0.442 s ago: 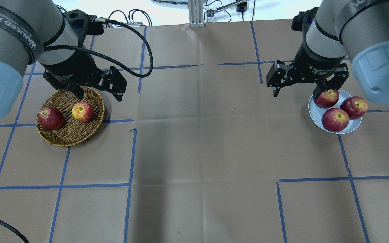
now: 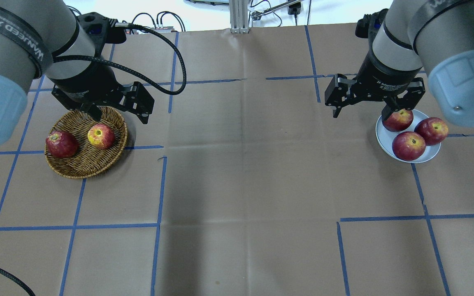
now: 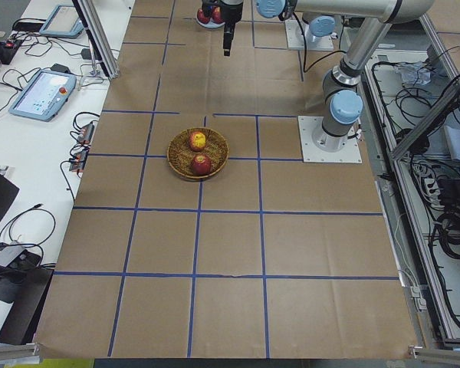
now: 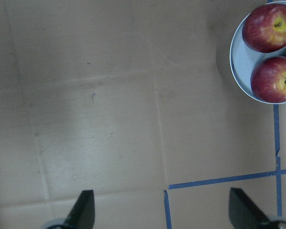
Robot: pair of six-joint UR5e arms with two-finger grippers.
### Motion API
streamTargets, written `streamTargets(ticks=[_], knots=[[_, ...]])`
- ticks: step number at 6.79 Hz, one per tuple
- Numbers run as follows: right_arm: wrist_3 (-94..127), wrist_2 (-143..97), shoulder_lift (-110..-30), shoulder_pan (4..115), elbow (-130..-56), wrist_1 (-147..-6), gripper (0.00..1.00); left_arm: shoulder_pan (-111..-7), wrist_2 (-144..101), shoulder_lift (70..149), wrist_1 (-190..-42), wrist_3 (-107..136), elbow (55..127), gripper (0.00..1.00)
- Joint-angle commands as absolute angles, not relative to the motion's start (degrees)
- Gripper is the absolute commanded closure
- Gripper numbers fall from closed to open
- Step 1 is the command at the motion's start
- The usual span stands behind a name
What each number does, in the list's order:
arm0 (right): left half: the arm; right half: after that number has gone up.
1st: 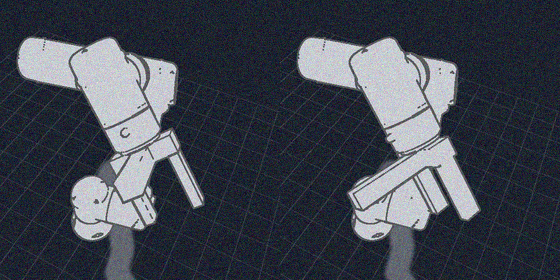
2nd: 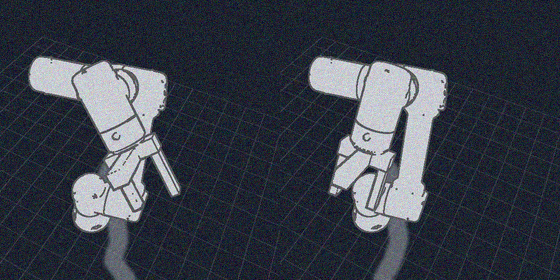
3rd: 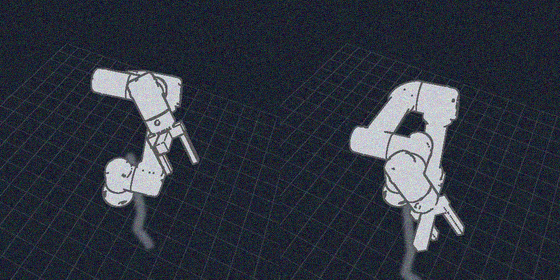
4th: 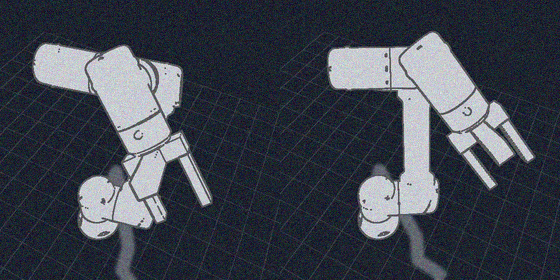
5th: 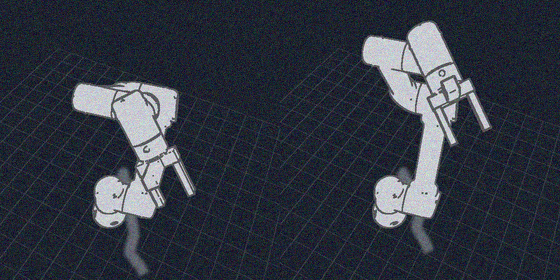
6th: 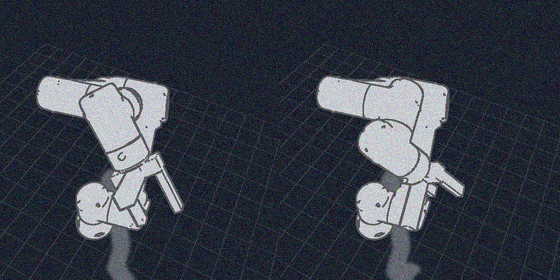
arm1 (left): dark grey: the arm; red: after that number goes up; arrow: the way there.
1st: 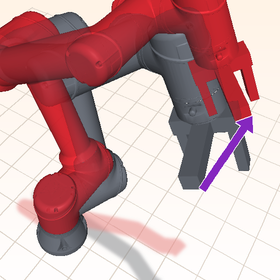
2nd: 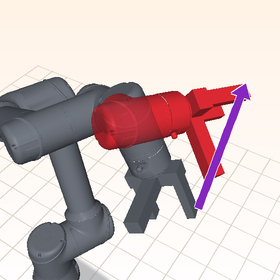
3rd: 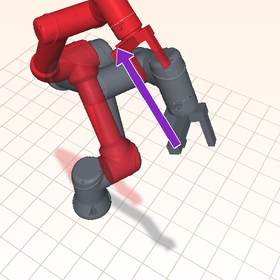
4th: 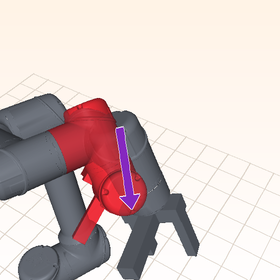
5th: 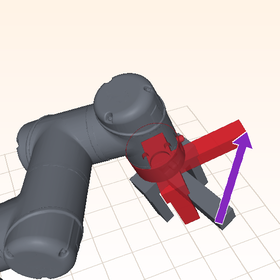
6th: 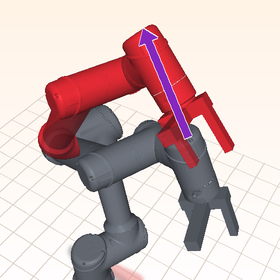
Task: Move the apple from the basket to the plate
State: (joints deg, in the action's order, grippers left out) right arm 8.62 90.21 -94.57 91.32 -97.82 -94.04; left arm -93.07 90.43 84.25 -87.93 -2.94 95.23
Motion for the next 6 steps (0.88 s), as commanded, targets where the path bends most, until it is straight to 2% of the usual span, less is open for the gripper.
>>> streamTargets(ticks=[1, 5, 6], knots=[[8.5, 90.2, -94.6, 91.3, -97.8, -94.0, 0.0, -93.2, 90.4, 84.2, -88.8, -3.0, 95.2, 0.0], [8.6, 90.2, -94.6, 91.3, -97.8, -94.0, 0.0, -92.1, 90.0, 84.9, -88.0, -2.5, 95.4, 0.0], [8.6, 90.2, -94.6, 91.3, -97.8, -94.0, 0.0, -89.1, 90.2, 84.9, -88.0, -2.8, 95.5, 0.0]])
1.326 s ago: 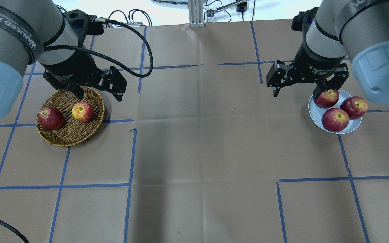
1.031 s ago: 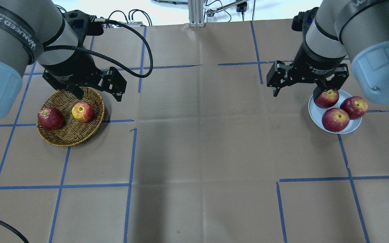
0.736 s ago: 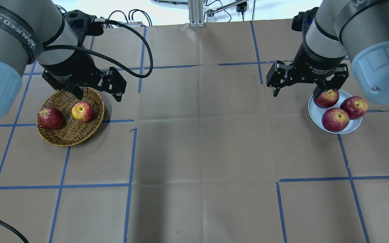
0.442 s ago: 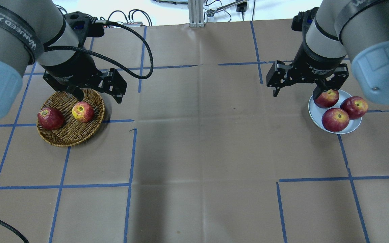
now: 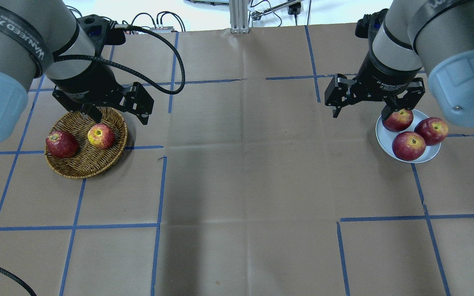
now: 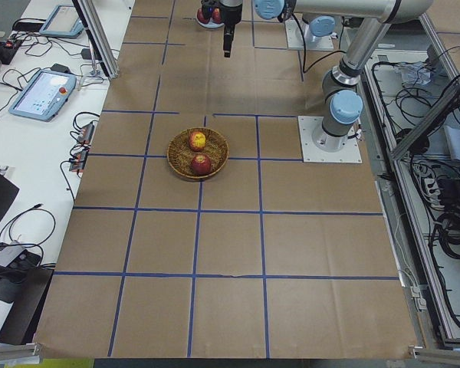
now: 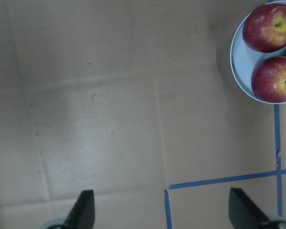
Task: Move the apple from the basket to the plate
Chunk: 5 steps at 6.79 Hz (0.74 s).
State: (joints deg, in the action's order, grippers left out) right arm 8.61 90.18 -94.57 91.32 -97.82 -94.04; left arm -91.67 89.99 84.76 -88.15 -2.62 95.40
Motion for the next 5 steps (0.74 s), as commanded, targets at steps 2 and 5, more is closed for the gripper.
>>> streamTargets(ticks=[2, 5], knots=[[8.5, 90.2, -94.6, 91.3, -97.8, -94.0, 0.0, -85.0, 90.3, 85.6, -88.8, -3.8, 95.7, 0.0], [8.5, 90.2, -94.6, 91.3, -97.8, -94.0, 0.0, -82.5, 90.6, 90.2, -86.2, -16.3, 95.7, 0.01]])
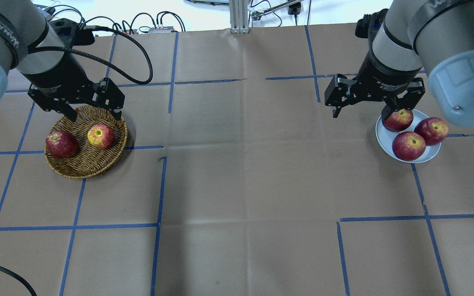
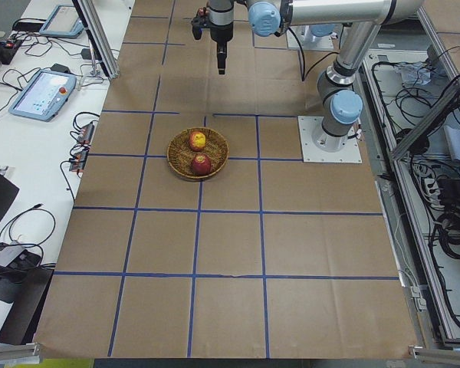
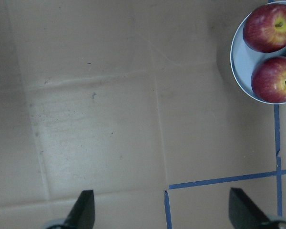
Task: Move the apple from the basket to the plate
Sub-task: 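Lower the left gripper into the basket onto the yellow-red apple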
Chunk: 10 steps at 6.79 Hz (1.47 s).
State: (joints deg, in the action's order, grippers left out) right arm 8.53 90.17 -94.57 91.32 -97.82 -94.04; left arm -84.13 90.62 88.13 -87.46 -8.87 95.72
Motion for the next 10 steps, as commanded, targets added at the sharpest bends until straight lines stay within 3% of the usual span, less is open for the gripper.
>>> streamTargets(ticks=[1, 4, 6, 7, 10], knots=[[8.5, 90.3, -94.6, 91.3, -97.8, -94.0, 0.0, -80.3, 90.5, 92.6, -84.7, -21.3, 96.1, 0.01], [8.5, 90.2, -94.6, 91.3, -97.8, -94.0, 0.0, -76.4, 91.0, 98.7, -64.8, -34.3, 104.9, 0.01], [8.5, 90.2, -94.6, 91.3, -97.8, -94.0, 0.0, -74.4, 90.8, 102.1, -62.7, -40.6, 104.8, 0.01], [8.5, 90.2, -94.6, 91.3, -97.8, -94.0, 0.0, -74.4, 91.0, 105.2, -52.1, -43.3, 106.1, 0.01], [8.4, 90.3, -94.6, 91.3, -97.8, -94.0, 0.0, -74.3, 91.0, 107.9, -51.1, -45.3, 107.6, 0.01]])
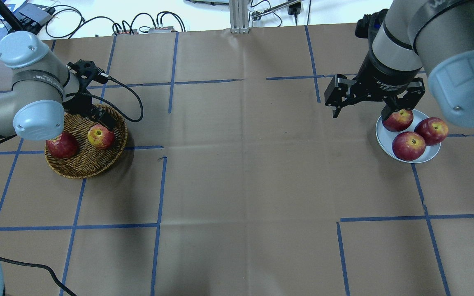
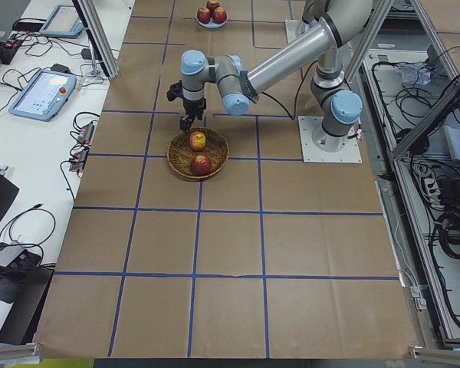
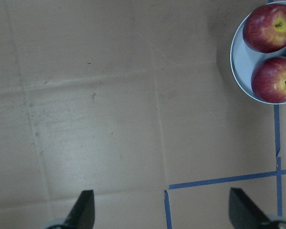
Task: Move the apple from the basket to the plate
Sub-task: 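Lower the left gripper into the basket onto the yellow-red apple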
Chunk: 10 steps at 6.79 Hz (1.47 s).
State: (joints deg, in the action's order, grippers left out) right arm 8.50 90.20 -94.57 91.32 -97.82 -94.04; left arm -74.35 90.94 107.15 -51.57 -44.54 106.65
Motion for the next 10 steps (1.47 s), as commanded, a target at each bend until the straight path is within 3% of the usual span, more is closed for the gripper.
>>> streamTargets(ticks=[1, 10], knots=[[8.5, 90.2, -94.6, 91.2, -97.8, -94.0, 0.0, -74.3, 91.1, 108.8, -51.0, -47.3, 108.0, 0.01], [8.4, 90.3, -94.6, 91.3, -97.9, -94.0, 0.0, -73.5, 95.5, 114.5, -50.1, -49.0, 107.3, 0.02]])
